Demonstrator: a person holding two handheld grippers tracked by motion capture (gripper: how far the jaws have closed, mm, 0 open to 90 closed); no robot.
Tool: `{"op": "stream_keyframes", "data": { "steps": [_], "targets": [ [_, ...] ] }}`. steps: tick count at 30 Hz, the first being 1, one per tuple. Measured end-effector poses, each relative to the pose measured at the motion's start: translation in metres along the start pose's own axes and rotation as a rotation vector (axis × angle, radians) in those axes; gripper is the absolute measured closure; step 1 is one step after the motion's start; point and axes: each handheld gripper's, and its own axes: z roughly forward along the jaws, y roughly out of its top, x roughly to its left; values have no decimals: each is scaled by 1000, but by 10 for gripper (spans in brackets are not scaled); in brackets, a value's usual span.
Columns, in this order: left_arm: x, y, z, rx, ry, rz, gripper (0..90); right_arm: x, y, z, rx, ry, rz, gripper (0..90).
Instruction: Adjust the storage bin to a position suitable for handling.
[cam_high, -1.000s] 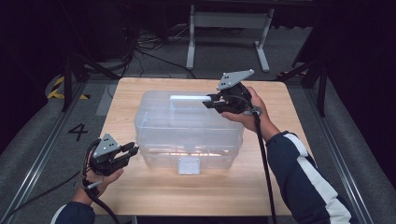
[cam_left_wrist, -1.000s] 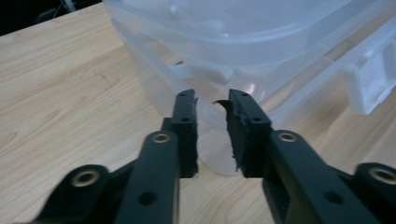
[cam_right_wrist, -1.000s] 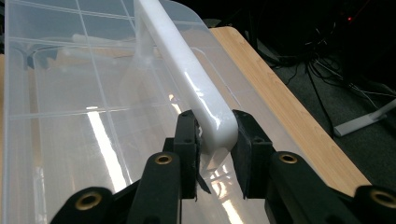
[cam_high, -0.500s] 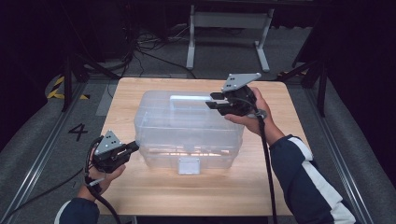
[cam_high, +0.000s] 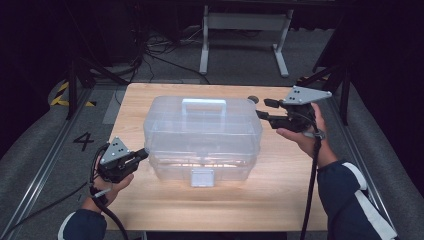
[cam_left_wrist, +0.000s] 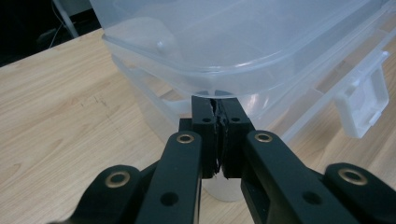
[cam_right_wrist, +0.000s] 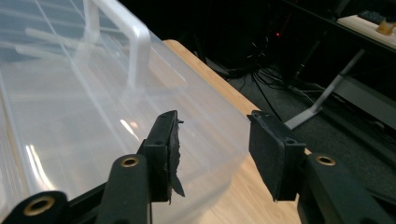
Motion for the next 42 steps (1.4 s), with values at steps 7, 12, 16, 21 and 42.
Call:
{"op": "stream_keyframes", "data": {
  "steps": [7,12,16,21,42],
  "targets": [
    [2,7,-3,-12,7,13,880,-1,-34,-13,-5,-34,19,499],
    [2,11,-5,-12,9,21,885,0,-53,-13,4,-27,35,488],
    [3,15,-7,-20,13,27,888,2,-65,-11,5,-21,41,481],
    [4,19,-9,-22,18,34,890,10,-82,-6,4,8,52,469],
    [6,28,-10,-26,25,49,891,30,-87,8,-90,23,23,497]
  ]
}}
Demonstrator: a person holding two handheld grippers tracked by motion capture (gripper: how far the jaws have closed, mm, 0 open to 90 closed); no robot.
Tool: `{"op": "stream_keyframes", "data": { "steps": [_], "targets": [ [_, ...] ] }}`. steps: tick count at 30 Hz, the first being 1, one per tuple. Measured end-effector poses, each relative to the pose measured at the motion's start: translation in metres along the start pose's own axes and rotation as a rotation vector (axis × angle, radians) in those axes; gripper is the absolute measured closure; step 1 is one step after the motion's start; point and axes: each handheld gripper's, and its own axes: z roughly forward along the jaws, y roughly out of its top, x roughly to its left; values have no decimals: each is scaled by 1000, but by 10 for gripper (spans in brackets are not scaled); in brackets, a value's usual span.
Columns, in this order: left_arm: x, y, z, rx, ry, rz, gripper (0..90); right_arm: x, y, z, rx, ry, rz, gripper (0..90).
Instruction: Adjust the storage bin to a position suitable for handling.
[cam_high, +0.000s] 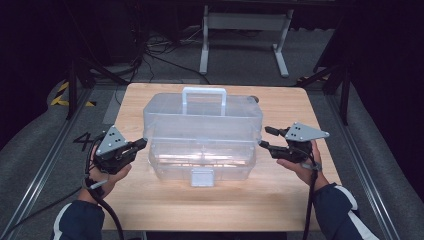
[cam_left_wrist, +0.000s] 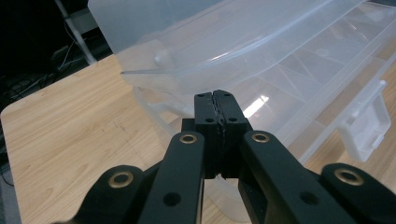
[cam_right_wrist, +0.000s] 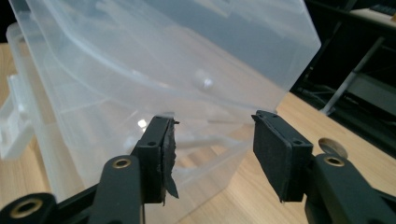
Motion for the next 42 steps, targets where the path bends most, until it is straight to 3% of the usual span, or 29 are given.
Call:
{"op": "stream_keyframes", "data": {
  "steps": [10,20,31,42],
  "targets": [
    [-1,-1,0,-2,15,7,872,4,4,2,-54,-29,-8,543],
    [-6,-23,9,40,8,-3,847,8,15,0,-118,-72,-40,660],
    [-15,-37,21,73,-16,19,824,5,24,4,-173,-135,-14,706],
    [-14,-42,22,43,-34,13,804,1,37,13,-206,-232,16,751]
  ]
}}
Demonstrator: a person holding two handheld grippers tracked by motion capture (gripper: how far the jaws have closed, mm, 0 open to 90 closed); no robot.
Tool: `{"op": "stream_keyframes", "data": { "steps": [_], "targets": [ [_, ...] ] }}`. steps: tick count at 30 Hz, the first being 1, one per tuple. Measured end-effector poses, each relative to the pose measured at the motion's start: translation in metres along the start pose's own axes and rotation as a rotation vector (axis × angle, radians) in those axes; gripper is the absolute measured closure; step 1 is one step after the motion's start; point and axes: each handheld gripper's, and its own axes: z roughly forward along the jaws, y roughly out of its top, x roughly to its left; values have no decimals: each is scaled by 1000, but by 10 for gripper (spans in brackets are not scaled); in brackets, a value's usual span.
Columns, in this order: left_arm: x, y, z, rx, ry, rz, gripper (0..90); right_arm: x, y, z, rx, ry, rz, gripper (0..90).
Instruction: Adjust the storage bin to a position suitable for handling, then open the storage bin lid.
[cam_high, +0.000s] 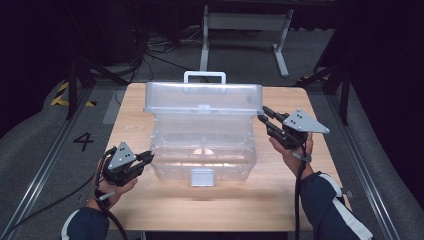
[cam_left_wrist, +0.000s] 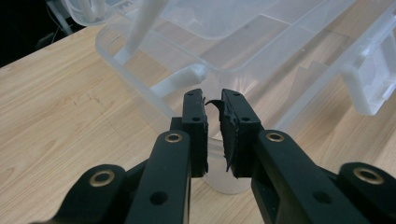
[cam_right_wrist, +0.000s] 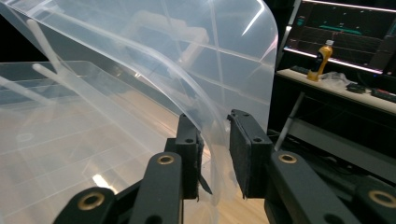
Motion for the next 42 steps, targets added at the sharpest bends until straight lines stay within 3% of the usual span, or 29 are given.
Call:
{"op": "stream_keyframes", "data": {
  "steps": [2,5,11,14,15,18,25,26,30,35,39,42],
  "targets": [
    [1,0,0,-4,-3,4,803,-1,2,3,-3,-17,3,768],
    [4,2,-5,4,29,22,781,-3,4,6,-5,-31,8,789],
    [8,-3,-22,-30,54,4,745,-4,6,9,-8,-51,1,808],
    [11,-12,-29,-2,56,11,704,-4,7,10,-8,-61,-5,818],
    [13,-20,-32,25,42,-3,642,-5,7,11,-7,-65,-10,823],
    [14,-30,-32,47,35,-12,597,-5,8,12,-5,-72,-16,826],
    [16,-71,-10,237,73,-29,345,-8,9,14,-3,-69,-22,832],
    [15,-76,-6,251,61,-35,328,-8,9,15,-4,-70,-22,832],
    [17,-89,0,247,29,-100,265,-9,11,16,-1,-72,-26,835],
    [17,-95,4,267,24,-98,221,-12,12,18,-2,-68,-16,837],
    [19,-98,6,252,6,-140,207,-13,13,20,4,-67,-12,837],
    [18,-99,8,240,-3,-146,174,-15,14,21,4,-65,-12,838]
  ]
}}
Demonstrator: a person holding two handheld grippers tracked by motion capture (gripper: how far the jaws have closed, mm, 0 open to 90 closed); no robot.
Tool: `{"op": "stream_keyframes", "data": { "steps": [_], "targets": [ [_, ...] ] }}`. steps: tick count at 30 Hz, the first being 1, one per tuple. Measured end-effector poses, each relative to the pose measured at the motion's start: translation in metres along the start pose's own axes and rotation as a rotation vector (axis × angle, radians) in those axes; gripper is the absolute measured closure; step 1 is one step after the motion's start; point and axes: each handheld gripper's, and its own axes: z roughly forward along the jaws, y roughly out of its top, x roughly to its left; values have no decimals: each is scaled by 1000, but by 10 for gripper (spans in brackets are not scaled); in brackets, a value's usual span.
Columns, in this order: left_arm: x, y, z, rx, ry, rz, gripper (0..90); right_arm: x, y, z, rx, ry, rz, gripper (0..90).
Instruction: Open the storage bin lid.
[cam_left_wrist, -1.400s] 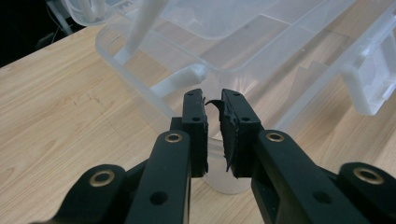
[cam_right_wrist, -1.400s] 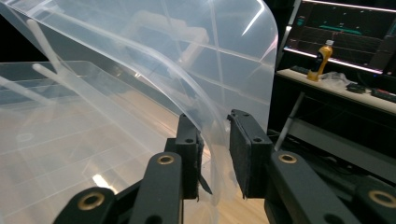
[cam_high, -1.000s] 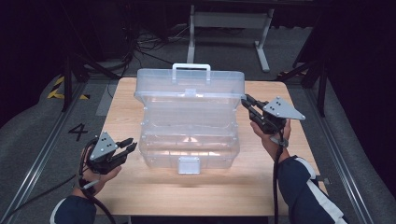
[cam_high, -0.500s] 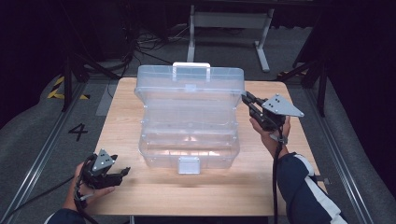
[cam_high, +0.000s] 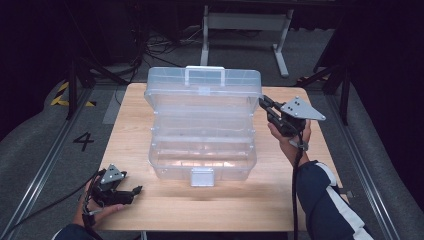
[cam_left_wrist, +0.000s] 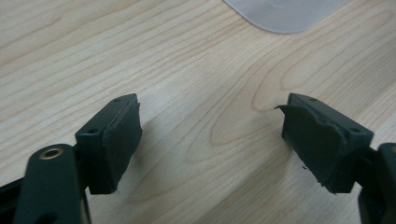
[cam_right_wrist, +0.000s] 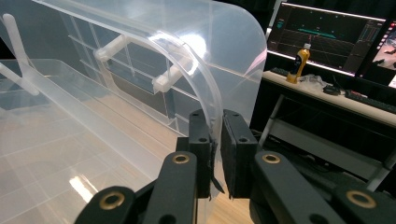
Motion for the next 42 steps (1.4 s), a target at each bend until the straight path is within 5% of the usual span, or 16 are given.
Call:
{"op": "stream_keyframes", "data": {
  "steps": [42],
  "targets": [
    [0,0,0,0,0,0,169,-23,13,28,39,19,74,843]
  ]
}}
